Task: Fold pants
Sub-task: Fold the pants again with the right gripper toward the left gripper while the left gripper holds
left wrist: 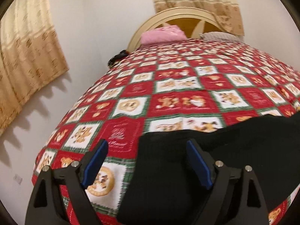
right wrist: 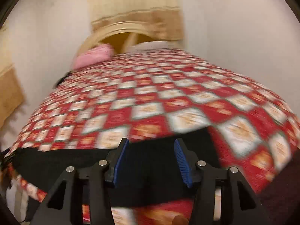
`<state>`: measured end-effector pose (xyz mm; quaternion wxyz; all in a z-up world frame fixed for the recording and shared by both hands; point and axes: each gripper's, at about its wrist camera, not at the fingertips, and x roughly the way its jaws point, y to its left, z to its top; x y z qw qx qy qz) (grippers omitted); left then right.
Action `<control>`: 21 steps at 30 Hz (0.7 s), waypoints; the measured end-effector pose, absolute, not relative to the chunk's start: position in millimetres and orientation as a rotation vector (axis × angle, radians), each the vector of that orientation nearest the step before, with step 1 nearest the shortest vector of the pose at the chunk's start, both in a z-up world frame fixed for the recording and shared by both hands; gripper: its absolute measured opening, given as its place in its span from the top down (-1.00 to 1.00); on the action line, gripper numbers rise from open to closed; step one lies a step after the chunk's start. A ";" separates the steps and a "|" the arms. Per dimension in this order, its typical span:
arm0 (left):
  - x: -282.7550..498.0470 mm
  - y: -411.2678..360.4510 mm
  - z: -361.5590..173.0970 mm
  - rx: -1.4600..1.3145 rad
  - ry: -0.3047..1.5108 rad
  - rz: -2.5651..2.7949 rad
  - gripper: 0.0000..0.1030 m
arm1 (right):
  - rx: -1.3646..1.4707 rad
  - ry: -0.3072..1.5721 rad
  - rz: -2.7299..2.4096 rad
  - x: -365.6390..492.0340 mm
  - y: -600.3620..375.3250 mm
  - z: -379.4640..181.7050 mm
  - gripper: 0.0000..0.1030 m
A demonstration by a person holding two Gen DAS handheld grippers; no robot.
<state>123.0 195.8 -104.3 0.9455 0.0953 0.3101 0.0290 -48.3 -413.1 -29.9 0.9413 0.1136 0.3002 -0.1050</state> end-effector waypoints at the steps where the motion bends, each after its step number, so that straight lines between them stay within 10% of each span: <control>1: 123.4 201.1 -106.2 0.167 0.641 0.056 -0.71 | 0.233 0.622 -0.148 -33.7 -399.8 -29.1 -0.01; 21: 112.4 223.4 -145.5 0.020 0.683 0.015 -0.92 | 0.181 0.969 0.635 210.3 -90.6 -118.7 0.00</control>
